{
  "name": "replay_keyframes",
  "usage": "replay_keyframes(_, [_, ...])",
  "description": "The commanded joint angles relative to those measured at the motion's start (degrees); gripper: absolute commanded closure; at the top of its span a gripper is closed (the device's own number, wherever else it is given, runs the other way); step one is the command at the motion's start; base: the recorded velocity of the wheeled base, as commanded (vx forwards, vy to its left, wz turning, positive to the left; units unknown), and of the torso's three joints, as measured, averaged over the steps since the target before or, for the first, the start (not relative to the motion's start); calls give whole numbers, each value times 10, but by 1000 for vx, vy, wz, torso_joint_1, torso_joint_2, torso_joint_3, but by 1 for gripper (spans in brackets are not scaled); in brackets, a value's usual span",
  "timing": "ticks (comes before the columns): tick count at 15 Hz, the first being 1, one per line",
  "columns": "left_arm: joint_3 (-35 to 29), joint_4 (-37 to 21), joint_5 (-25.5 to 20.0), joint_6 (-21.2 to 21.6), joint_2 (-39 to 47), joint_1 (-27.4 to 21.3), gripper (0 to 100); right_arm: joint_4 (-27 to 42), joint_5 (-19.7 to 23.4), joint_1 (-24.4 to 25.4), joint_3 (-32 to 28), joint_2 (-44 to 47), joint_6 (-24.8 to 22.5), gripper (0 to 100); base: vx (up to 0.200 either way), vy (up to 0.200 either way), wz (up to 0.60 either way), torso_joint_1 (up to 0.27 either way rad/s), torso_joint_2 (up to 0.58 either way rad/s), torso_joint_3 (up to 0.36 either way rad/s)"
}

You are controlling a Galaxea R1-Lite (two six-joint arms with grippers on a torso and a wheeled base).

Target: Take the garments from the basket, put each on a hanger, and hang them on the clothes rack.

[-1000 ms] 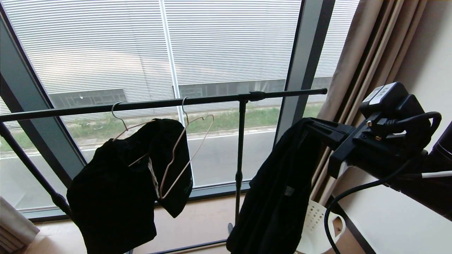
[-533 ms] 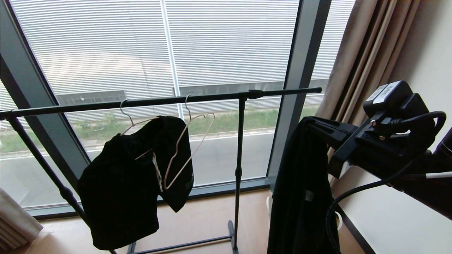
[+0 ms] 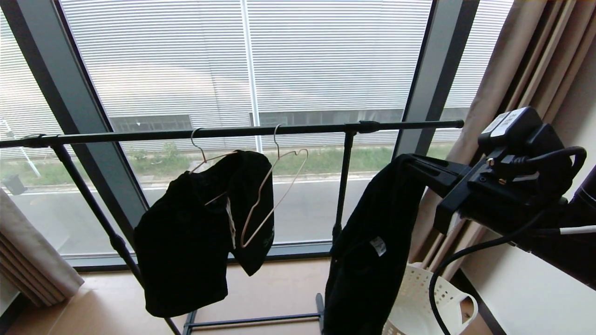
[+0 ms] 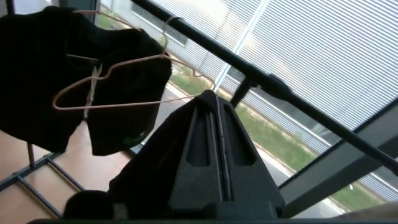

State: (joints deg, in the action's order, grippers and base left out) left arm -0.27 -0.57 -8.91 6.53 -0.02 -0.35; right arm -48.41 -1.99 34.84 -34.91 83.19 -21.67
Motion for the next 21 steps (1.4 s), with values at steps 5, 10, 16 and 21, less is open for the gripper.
replay_keyframes(5, [-83, -11, -11, -14, 245, 17, 0, 9, -152, 20, -67, 87, 28, 100, 0, 0, 0, 0, 0, 0])
replay_keyframes(10, [-224, -6, 6, -173, 522, -156, 0, 35, -170, 31, -89, 107, 61, 100, 0, 0, 0, 0, 0, 0])
replay_keyframes(16, [-274, 236, 128, -249, 837, -388, 0, 102, -195, 69, -130, 113, 120, 100, 0, 0, 0, 0, 0, 0])
replay_keyframes(21, [-350, 242, 129, -275, 929, -435, 0, 98, -273, 95, -177, 171, 153, 100, 0, 0, 0, 0, 0, 0])
